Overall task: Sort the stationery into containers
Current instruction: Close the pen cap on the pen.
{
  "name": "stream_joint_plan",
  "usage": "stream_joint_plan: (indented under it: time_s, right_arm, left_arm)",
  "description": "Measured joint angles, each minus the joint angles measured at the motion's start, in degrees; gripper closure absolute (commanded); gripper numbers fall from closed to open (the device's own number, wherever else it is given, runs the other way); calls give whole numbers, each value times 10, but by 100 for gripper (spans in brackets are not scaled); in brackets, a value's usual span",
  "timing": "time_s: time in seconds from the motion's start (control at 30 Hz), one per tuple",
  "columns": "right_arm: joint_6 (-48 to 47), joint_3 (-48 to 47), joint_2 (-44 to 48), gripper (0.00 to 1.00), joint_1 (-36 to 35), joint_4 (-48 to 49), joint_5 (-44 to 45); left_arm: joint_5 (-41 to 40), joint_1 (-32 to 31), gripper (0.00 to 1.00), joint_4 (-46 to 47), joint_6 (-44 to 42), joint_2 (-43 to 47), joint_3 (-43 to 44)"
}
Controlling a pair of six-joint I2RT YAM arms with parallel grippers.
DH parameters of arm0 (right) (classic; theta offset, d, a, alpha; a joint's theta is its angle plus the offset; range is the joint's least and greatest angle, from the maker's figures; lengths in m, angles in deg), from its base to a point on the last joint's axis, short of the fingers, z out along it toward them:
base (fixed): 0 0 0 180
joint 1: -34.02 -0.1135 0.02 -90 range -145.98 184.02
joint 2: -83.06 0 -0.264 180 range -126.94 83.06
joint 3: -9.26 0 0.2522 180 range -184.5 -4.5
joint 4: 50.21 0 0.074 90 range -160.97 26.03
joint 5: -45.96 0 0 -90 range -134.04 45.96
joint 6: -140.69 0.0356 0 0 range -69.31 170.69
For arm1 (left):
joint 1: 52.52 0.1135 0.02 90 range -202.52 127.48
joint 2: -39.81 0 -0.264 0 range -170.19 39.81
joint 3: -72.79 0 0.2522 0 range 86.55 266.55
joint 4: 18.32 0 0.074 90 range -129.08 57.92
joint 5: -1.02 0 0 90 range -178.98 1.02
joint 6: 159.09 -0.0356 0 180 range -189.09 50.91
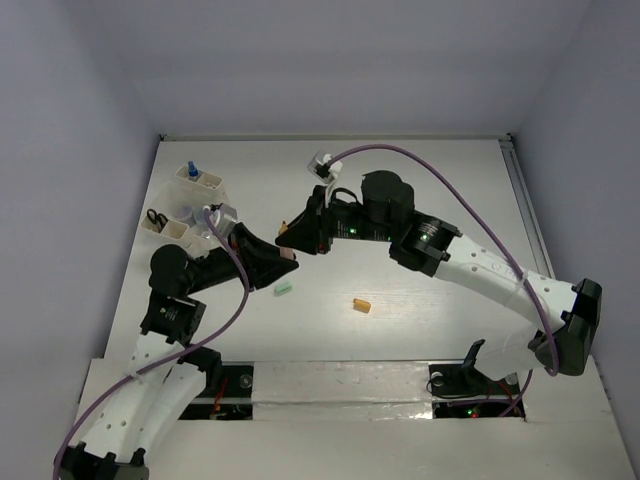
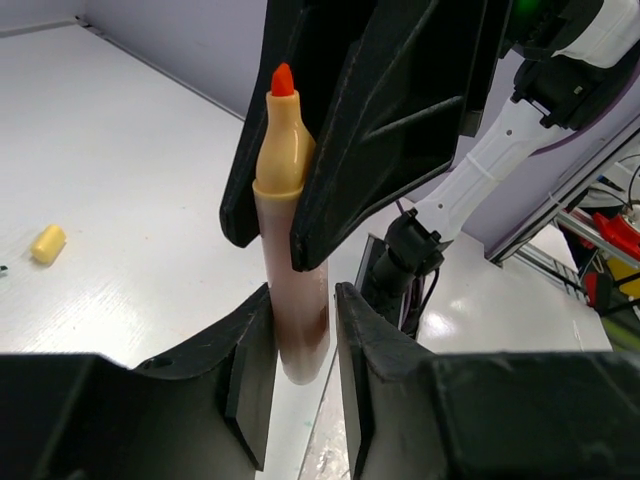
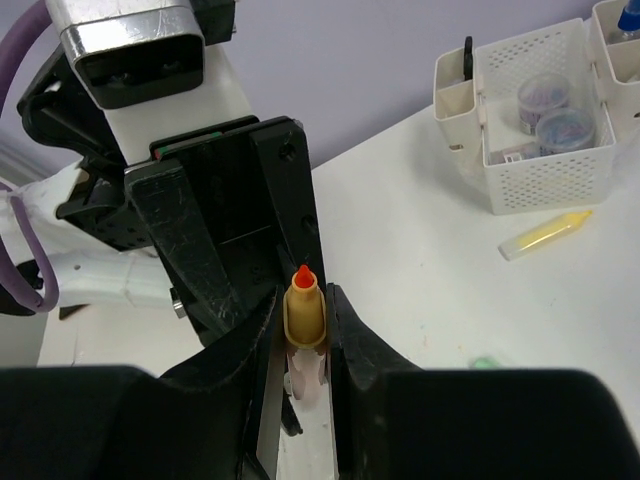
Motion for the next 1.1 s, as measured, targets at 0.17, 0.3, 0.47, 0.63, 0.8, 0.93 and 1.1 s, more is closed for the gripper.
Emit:
stream_joint_plan:
  time_s: [0.17,0.3,0.47,0.63,0.8,0.93,1.1]
  right_arm:
    - [-1,0,0,100,0,2,-5]
    - [-1,0,0,94,0,2,-5]
    - [3,12,5,40,0,14,6]
    - [4,60,41,17,1,4,33]
    - [8,131,111,24,1,-14,60]
    - [31,210,156,33,1,-29,98]
    - [92,339,166,22,1,-72,151]
  left_arm:
    - [-4,0,100,-3,1,1,0]
    - [-11,0,100,-11,-4,7,0]
    - [-26,0,100,-28,-17,17,3]
    - [-68,0,100,-60,-50,19,23]
    - [-128,0,100,-99,-80,23,38]
    - [-162,0,100,-123,-95,30,43]
    - [-187,0,100,-143,-106,31,45]
